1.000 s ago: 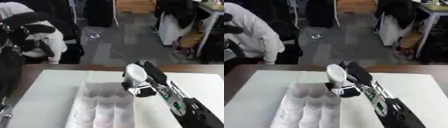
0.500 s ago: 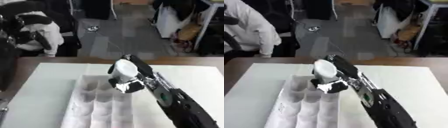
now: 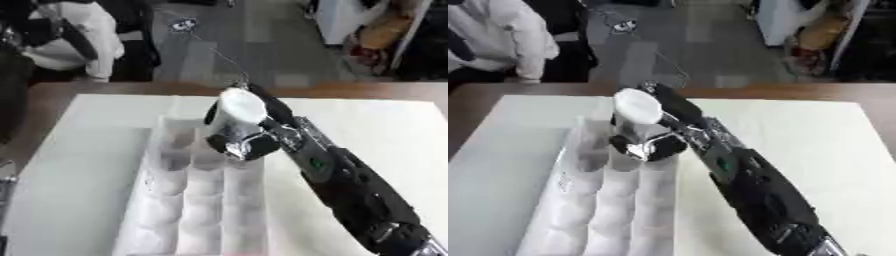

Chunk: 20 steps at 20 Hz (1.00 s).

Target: Pick up objects on the table and place them in the box.

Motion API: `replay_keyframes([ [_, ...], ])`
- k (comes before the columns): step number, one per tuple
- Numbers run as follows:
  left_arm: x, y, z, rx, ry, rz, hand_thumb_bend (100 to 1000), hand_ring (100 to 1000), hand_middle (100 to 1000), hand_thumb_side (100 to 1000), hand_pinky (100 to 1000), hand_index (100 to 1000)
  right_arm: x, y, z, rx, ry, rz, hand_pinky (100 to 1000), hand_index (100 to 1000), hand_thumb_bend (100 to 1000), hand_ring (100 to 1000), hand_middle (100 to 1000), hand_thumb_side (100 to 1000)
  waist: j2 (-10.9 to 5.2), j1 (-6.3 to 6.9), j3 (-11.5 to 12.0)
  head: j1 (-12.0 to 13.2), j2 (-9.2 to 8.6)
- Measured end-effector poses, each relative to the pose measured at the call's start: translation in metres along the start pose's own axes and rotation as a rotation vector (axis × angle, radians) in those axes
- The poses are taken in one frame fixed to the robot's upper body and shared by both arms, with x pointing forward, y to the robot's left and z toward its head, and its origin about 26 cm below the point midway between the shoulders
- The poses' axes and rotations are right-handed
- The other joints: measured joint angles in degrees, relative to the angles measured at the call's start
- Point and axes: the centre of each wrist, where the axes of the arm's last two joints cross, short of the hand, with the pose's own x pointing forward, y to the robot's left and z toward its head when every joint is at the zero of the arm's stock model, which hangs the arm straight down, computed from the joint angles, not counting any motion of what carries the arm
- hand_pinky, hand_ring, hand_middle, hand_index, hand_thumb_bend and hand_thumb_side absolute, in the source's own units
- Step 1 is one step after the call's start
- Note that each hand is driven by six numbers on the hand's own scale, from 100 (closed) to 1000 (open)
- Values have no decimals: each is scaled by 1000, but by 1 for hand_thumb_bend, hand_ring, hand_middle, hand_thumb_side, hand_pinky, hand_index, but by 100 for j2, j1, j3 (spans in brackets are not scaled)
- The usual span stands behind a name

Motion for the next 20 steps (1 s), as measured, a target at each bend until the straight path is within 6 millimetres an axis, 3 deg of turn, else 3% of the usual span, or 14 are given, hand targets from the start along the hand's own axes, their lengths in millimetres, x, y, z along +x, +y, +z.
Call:
replay_keyframes([
  [1,0,0,0,0,0,0,548,709,799,926,433,844,0,0,0,16,-7,-7,100,542,375,401,453,913,0,0,0,2,0],
  [2,0,0,0,-1,0,0,548,709,799,926,433,844,0,0,0,34,-13,-12,352,738,433,595,647,954,0,-1,0,4,0],
  [3,0,0,0,-2,0,1,548,709,799,926,433,844,0,1,0,52,-18,-17,372,751,438,608,662,957,0,-2,0,9,1],
  [4,0,-1,0,-3,0,1,548,709,799,927,433,844,0,1,1,70,-23,-21,540,867,510,735,781,995,0,-4,1,14,1],
  [6,0,-1,0,-4,0,2,548,709,798,928,433,844,0,1,1,103,-31,-27,619,948,555,793,845,1000,0,-4,2,22,2],
  [10,0,-1,0,-8,1,2,548,710,798,928,433,844,0,1,2,149,-30,-39,718,1000,629,865,902,1000,0,-7,0,22,3],
  [20,0,-1,0,-10,3,-1,550,709,797,928,432,843,-1,-2,4,153,8,-59,735,1000,627,870,909,1000,0,-7,-19,24,3],
])
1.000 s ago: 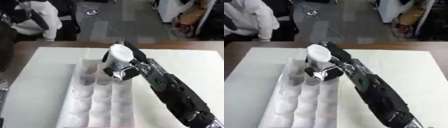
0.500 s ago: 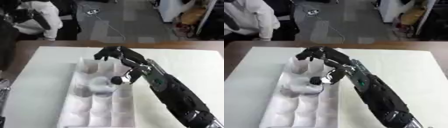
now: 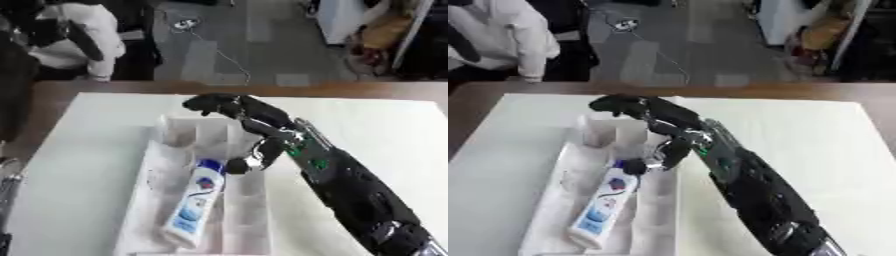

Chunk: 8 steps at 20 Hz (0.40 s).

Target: Pick up objects on the table and place them in the box.

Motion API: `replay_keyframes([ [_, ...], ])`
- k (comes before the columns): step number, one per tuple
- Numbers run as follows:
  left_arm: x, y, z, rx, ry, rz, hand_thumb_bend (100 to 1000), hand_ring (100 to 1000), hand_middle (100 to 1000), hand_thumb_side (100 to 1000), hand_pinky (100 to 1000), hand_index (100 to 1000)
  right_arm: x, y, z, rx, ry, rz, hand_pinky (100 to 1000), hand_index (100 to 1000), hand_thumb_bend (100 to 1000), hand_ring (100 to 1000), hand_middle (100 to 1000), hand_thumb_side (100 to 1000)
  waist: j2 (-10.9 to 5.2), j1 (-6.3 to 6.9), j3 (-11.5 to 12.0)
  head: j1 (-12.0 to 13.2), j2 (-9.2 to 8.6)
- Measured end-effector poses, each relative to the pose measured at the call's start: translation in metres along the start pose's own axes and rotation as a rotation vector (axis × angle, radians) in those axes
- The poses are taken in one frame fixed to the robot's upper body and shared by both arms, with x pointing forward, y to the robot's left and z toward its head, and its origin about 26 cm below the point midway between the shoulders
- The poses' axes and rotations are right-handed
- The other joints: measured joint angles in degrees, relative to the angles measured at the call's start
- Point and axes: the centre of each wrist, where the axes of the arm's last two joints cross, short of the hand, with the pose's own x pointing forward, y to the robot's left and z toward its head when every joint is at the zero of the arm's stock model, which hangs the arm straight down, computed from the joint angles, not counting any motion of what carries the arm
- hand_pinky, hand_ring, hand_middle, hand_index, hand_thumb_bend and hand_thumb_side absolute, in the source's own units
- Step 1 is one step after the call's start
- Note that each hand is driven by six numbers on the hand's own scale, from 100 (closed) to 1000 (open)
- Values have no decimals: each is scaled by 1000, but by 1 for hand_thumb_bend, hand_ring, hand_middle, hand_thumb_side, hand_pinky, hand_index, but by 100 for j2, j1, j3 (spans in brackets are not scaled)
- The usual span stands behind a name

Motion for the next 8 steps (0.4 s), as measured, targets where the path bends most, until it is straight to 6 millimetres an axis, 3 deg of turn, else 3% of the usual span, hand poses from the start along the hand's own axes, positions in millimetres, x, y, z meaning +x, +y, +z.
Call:
replay_keyframes([
  [4,0,0,0,-1,1,-5,551,709,797,928,431,843,-1,-2,8,-31,34,-8,730,993,607,863,902,1000,-3,0,-24,-8,-19],
  [8,-1,1,3,1,12,-11,552,711,797,928,432,843,-5,-7,43,-70,136,-9,732,973,563,853,888,1000,-42,-8,-142,-31,-263],
])
